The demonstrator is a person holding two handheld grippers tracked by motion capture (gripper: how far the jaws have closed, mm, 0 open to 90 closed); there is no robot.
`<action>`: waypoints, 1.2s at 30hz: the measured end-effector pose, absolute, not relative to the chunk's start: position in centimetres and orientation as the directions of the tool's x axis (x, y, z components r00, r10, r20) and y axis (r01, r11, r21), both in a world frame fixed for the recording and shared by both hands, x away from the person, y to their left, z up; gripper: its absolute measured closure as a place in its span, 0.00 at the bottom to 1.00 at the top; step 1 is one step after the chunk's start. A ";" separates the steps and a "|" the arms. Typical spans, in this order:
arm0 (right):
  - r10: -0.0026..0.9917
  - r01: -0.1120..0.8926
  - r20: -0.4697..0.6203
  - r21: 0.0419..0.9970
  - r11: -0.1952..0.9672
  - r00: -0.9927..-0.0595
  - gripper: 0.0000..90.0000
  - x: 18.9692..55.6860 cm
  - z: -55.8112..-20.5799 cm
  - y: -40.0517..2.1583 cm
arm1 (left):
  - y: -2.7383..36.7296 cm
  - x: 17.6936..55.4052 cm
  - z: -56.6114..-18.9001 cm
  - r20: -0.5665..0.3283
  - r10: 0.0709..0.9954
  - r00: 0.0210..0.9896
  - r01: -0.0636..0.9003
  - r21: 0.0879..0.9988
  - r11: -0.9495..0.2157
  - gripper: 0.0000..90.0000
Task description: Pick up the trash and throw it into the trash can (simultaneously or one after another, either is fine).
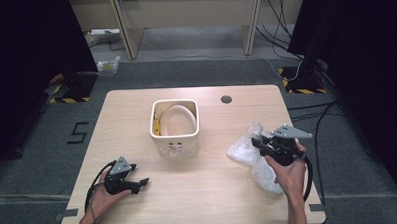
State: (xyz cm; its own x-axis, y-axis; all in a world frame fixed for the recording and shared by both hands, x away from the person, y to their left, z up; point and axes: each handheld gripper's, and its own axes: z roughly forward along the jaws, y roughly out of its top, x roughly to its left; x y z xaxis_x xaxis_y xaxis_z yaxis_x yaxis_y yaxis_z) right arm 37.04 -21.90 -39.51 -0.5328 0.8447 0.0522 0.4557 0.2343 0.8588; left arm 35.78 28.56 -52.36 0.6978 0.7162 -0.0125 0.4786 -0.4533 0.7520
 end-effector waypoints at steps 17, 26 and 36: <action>0.828 0.418 0.031 0.873 0.250 -0.559 0.82 36.9 -38.6 -20.5 | 28.6 35.8 -52.4 -0.013 0.716 0.698 0.479 0.752 -0.453 0.23; 0.810 0.405 0.029 0.876 0.262 -0.586 0.82 37.2 -38.5 -19.3 | 28.6 35.8 -52.4 -0.014 0.716 0.698 0.479 0.752 -0.453 0.23; 0.778 0.399 0.028 0.870 0.290 -0.628 0.82 38.0 -38.7 -17.1 | 28.6 35.8 -52.3 -0.014 0.715 0.699 0.481 0.750 -0.455 0.23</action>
